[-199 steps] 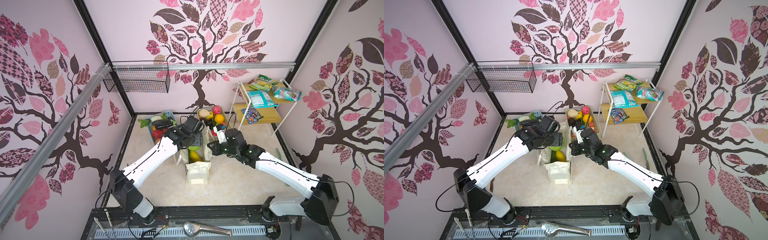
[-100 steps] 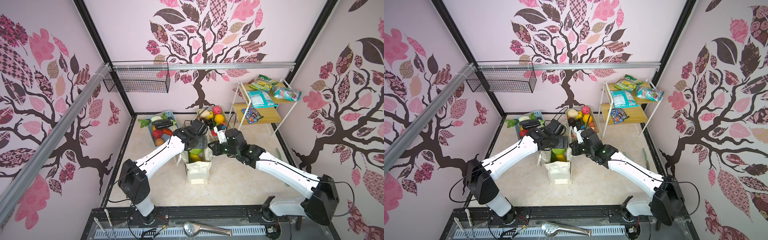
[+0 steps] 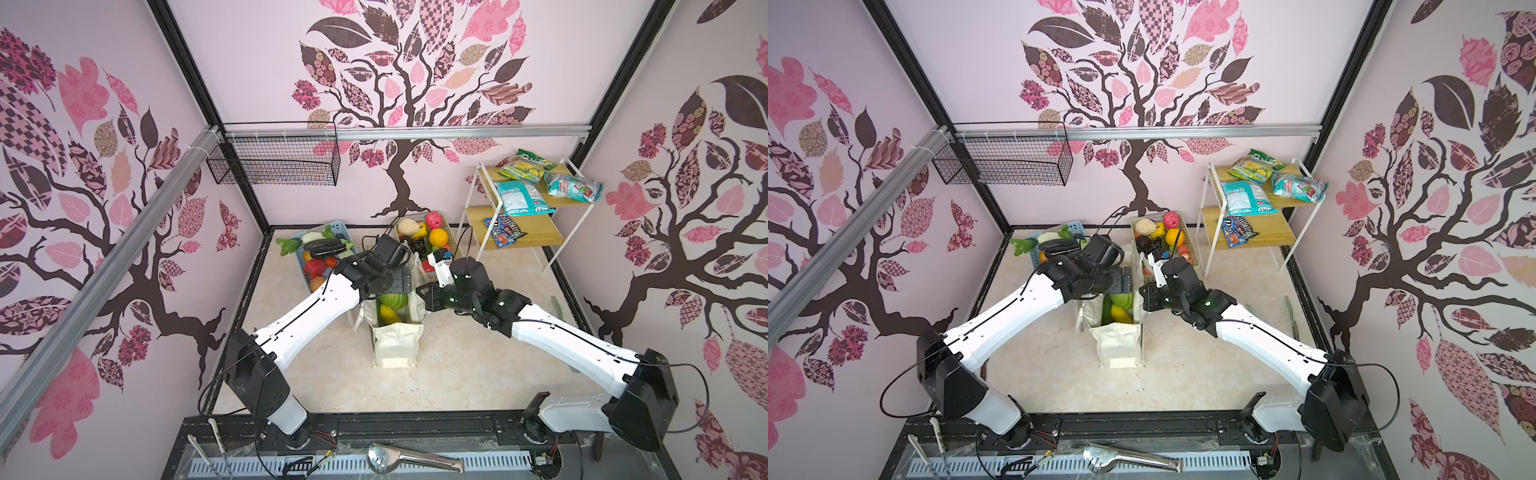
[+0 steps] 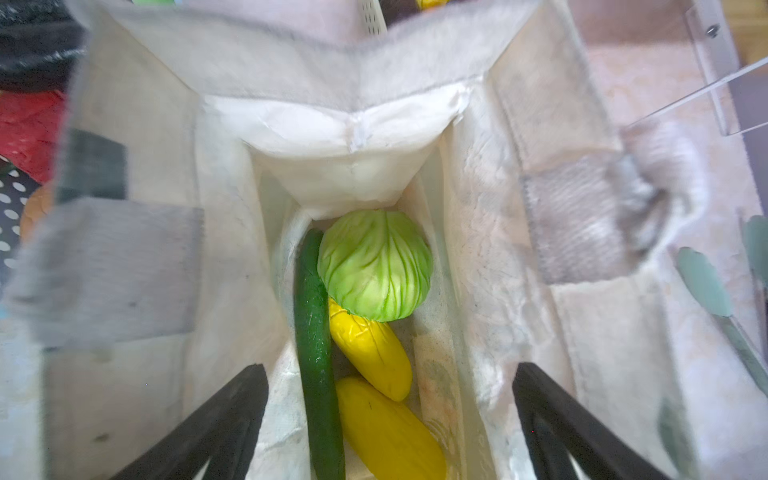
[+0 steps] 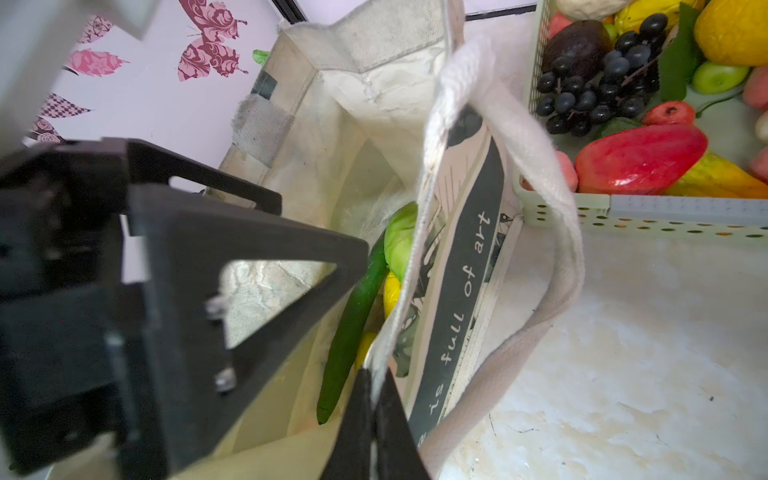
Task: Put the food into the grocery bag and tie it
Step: 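Open left gripper to drop the cabbage into the bag while right holds rim, then move left gripper back over the blue basket toward the red chili pepper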
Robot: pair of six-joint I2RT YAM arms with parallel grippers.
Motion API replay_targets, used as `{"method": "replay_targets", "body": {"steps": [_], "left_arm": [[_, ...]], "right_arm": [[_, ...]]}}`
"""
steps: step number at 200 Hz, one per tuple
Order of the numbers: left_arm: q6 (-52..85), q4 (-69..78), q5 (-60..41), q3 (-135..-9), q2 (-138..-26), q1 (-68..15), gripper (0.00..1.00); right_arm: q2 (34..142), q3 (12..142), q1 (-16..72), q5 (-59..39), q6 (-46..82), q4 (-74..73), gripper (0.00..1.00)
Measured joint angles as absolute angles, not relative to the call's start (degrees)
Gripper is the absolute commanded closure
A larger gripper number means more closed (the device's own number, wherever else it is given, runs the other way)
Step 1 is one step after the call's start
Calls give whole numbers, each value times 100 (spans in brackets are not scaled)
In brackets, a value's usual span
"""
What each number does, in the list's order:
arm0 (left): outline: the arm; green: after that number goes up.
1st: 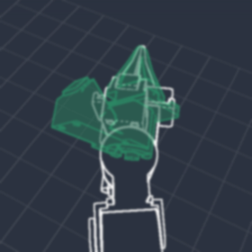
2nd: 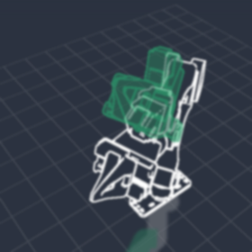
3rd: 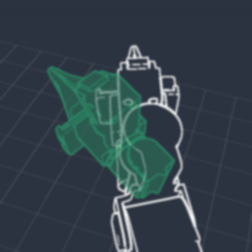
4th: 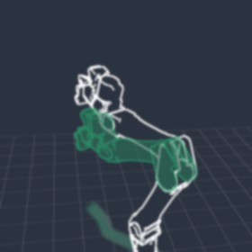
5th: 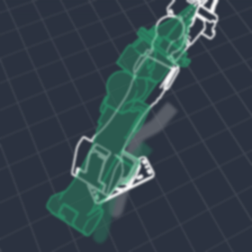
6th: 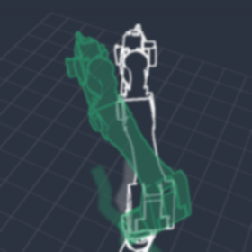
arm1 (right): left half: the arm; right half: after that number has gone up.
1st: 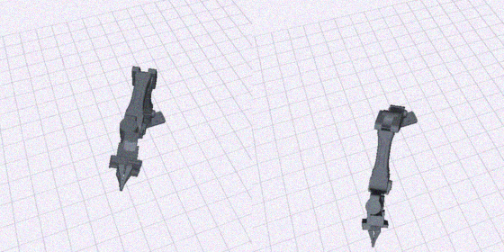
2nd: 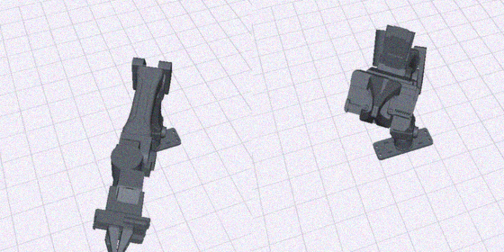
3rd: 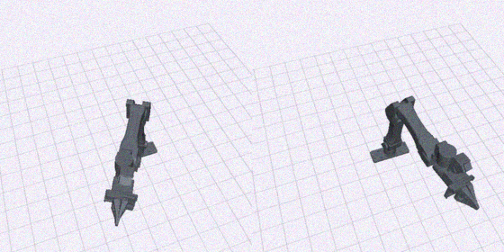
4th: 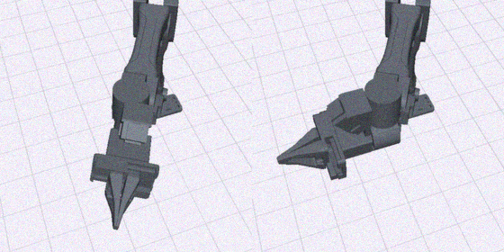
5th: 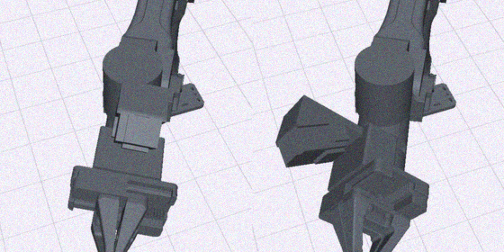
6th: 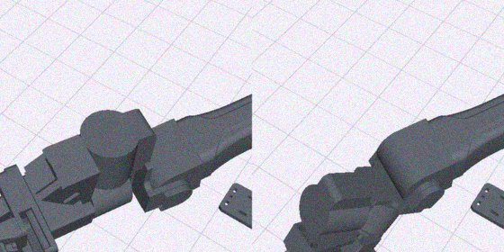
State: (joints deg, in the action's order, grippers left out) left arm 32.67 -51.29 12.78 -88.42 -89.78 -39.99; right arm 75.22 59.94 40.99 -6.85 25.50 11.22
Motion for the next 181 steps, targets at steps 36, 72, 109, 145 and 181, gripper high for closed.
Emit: {"method": "replay_targets", "body": {"steps": [36, 72, 109, 145, 181], "left_arm": [[3127, -5170, 1264, -9432, -8652, -3704, 11], [2978, -5205, 1234, -9494, -8326, -3190, 17], [2869, -5212, 1057, -9448, -8329, -2550, 22], [2849, -5100, 762, -9188, -8350, -1708, 26], [2853, -4766, 591, -8930, -8652, -1039, 32]], "right_arm": [[7465, 5981, 4099, -611, 2547, 1219, 100], [7454, 5927, 4095, -572, 2543, 1251, 100], [7452, 5927, 4077, -574, 2504, 1304, 100], [7452, 5931, 4077, -580, 2460, 1363, 100], [7452, 5979, 4077, -622, 2399, 1463, 100]]}}
